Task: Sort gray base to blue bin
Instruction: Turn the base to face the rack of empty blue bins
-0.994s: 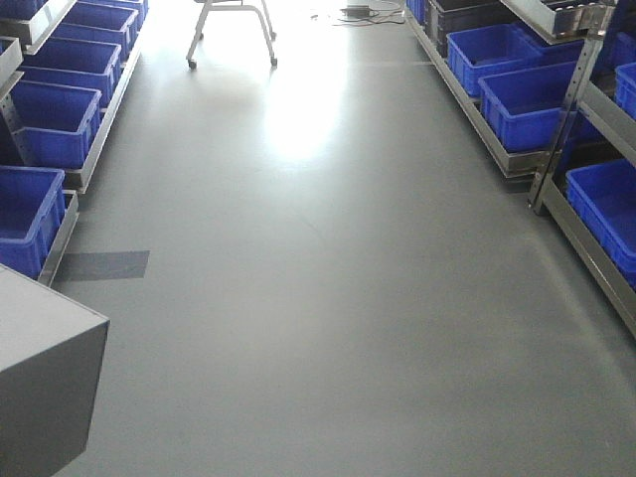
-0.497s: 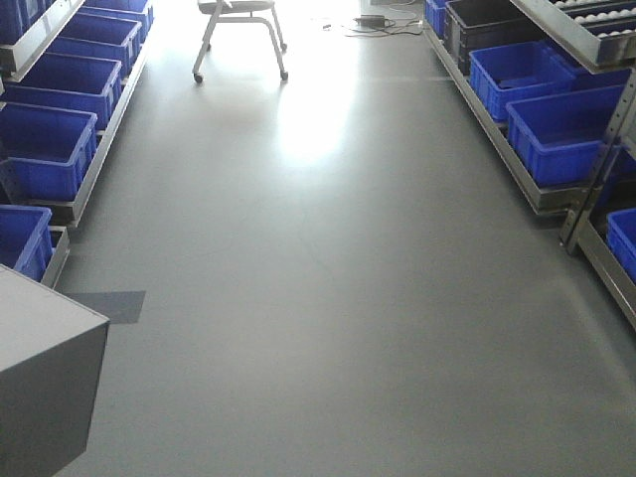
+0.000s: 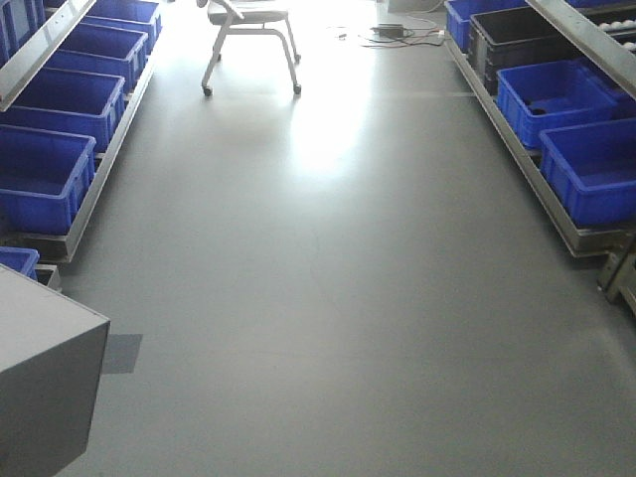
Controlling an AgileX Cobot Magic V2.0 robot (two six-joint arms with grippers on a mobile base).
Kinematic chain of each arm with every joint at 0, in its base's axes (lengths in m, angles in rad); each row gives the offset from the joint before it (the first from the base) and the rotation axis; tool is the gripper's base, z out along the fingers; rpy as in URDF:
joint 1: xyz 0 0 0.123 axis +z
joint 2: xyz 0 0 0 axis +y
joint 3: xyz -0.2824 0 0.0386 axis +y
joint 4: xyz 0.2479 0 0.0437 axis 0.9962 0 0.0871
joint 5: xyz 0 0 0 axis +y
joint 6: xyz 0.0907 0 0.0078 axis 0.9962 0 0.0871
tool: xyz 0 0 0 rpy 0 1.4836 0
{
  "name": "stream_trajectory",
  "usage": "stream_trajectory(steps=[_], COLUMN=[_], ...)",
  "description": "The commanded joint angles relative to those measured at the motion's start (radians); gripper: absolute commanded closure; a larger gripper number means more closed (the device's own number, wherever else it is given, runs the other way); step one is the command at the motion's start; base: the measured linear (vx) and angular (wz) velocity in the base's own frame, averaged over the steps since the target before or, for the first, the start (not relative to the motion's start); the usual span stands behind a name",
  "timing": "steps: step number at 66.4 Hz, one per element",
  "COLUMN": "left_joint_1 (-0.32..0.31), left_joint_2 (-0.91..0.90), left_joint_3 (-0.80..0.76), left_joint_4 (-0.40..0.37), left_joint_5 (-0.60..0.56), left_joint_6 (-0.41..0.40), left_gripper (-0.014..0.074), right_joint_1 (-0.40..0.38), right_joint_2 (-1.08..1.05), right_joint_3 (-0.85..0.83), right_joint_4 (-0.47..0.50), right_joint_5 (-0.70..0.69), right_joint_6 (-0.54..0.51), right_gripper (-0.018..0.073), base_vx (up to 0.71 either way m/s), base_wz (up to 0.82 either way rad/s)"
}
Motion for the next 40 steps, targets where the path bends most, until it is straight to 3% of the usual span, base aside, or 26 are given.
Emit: stream_trajectory(steps=[1,22,40], left_joint_1=[-0.004,-0.004,-0.004], left_joint_2=[0.013,0.013,0.013], left_joint_3=[-0.027,-0.027,-0.027], left_joint_4=[-0.002,-0.002,-0.002], left_joint_5=[-0.108,-0.108,-0.108], left_joint_6=[-0.013,-0.013,-0.013], left_gripper=[0.0603,0.0603,0.0603], right_joint_1=[-0.003,-0.003,-0.003], right_joint_2=[0.018,0.018,0.018], right_joint_3=[0.002,0.002,0.002], right_joint_4=[-0.005,-0.005,-0.005], right_joint_5=[-0.072,-0.072,-0.072], right_joint_6=[-0.012,-0.012,-0.012], right_gripper=[0.0564,0.0564,0.0564], base_vx=[0.37,0.35,0.31], base_wz=[0.11,0.28,0.62])
